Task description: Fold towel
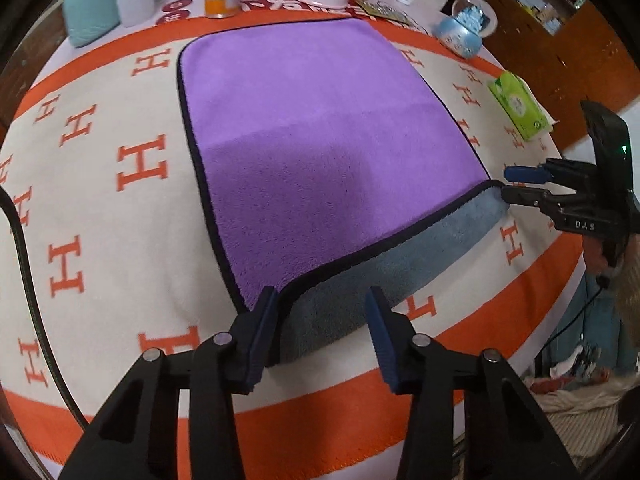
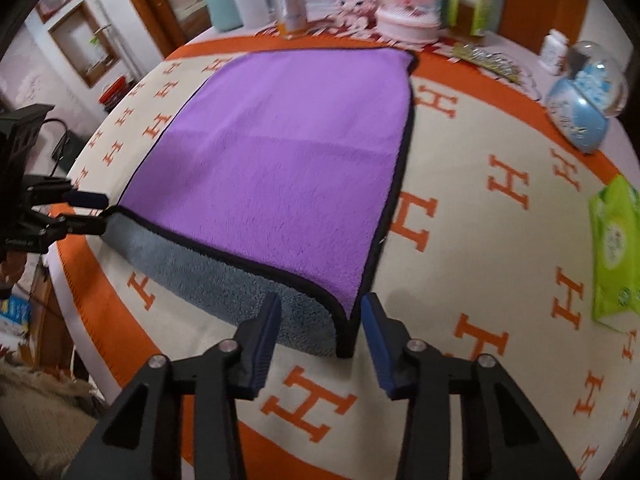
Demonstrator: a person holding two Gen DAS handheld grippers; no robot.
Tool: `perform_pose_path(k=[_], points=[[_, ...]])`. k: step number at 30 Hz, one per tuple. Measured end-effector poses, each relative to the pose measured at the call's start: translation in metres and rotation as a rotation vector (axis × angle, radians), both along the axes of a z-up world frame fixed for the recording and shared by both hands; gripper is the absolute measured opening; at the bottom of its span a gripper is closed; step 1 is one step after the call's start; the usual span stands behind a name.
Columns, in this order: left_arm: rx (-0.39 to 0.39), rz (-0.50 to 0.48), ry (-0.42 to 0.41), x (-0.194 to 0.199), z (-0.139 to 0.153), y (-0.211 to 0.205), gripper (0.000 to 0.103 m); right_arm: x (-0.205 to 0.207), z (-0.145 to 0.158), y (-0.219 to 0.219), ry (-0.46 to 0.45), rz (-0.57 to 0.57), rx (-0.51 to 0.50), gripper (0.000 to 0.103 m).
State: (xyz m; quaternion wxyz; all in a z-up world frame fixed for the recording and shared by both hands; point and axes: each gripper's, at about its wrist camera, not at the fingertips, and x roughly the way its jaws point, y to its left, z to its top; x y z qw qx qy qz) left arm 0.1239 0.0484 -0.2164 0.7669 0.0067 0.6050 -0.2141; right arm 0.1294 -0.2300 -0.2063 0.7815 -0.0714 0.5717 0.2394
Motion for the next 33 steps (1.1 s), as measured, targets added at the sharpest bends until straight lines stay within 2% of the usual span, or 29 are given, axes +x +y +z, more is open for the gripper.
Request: perform_pose_path(k=[6,19,21,25,31,33], points=[[-0.018,-0.019,0.031,0.01,-0.008,-0.001,0.044,0.005,-0.009,-0.001,0.037,0.03,0.008,0.035],[-0.02,-0.01,0.085,0.016,-0.018,0.009,0.044,0.013,-0.016,-0.007,0.091,0.049,0.056,0.035],[-0.019,-0.013,0.09,0.016,-0.019,0.009,0.044,0.013,-0.016,-0.005,0.097,0.058,0.059,0.027],[-0.024,-0.03,0.092,0.014,-0.019,0.009,0.044,0.012,-0.015,-0.002,0.095,0.07,0.05,0.021],[0.008,-0.067,0.077,0.007,-0.017,0.004,0.025,0.009,-0.012,-0.001,0.083,0.075,0.051,0.013],[0.027,-0.072,0.069,0.004,-0.017,0.003,0.015,0.008,-0.011,0.0,0.079,0.074,0.051,0.011]])
